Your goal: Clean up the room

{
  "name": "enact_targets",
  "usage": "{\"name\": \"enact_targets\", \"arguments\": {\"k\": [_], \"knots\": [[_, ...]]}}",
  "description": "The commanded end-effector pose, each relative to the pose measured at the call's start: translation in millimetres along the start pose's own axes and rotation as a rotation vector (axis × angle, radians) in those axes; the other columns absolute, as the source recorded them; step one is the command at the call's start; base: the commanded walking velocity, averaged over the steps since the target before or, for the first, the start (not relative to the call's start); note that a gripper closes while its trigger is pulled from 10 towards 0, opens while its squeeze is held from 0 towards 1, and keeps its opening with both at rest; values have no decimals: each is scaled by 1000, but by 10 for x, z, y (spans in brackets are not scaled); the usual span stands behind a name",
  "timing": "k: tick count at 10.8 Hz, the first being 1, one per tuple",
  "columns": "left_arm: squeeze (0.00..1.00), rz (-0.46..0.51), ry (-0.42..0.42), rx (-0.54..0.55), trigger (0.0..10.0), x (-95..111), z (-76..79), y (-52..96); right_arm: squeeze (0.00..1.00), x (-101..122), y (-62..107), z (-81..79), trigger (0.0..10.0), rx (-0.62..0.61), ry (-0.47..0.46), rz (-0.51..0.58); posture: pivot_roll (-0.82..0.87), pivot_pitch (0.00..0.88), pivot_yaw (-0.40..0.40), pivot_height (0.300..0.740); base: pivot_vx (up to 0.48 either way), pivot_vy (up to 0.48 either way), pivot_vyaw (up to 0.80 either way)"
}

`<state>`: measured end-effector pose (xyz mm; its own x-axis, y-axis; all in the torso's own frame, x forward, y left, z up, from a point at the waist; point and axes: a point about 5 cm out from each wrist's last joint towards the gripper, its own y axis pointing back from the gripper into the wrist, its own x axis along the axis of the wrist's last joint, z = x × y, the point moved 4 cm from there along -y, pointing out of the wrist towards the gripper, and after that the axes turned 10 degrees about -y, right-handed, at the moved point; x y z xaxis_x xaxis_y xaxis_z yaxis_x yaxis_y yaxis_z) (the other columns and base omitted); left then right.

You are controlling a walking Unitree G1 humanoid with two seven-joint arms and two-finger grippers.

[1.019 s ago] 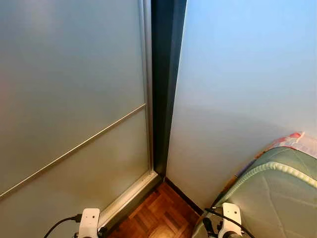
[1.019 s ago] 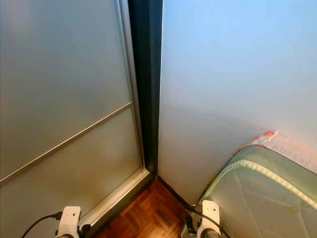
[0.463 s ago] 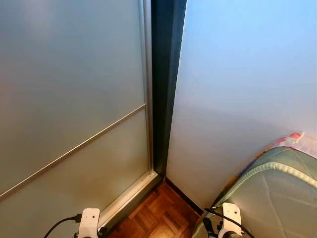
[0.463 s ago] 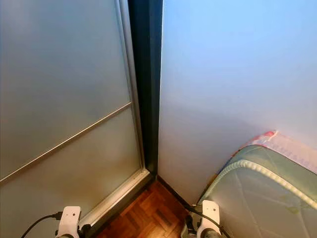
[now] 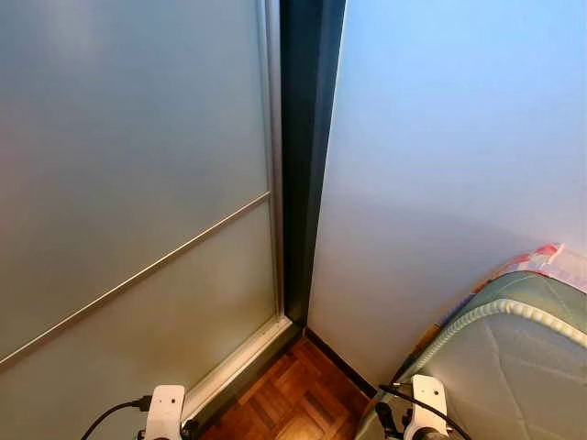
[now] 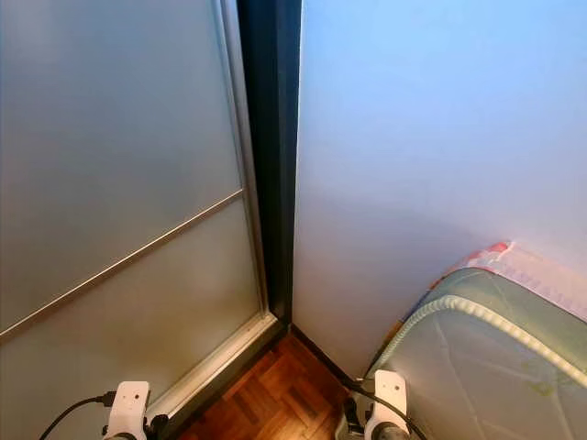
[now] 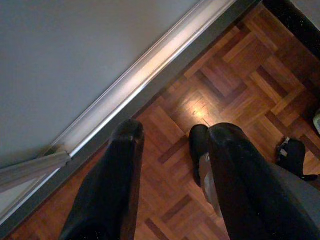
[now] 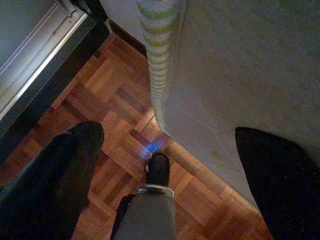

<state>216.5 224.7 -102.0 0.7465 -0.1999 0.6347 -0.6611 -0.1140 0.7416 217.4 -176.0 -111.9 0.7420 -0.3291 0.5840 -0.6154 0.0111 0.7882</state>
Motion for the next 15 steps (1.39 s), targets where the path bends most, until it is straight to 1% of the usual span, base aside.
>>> {"name": "enact_targets", "arguments": {"k": [1, 3, 13, 14, 15], "knots": [[0, -159, 116, 16, 10000, -335, 32, 59, 0, -220, 80, 238, 10000, 50, 105, -118, 204, 102, -80, 740, 0, 0, 0], [0, -158, 117, 14, 10000, -334, 36, 58, 0, -223, 80, 253, 10000, 42, 137, -128, 204, 102, -81, 740, 0, 0, 0], [0, -158, 117, 14, 10000, -334, 36, 58, 0, -223, 80, 253, 10000, 42, 137, -128, 204, 102, -81, 740, 0, 0, 0], [0, -157, 112, 11, 10000, -328, 25, 57, 0, -212, 76, 230, 10000, 44, 85, -108, 210, 95, -78, 740, 0, 0, 0], [0, -156, 108, 10, 10000, -325, 18, 56, 0, -207, 74, 217, 10000, 46, 62, -100, 211, 94, -76, 740, 0, 0, 0]]}}
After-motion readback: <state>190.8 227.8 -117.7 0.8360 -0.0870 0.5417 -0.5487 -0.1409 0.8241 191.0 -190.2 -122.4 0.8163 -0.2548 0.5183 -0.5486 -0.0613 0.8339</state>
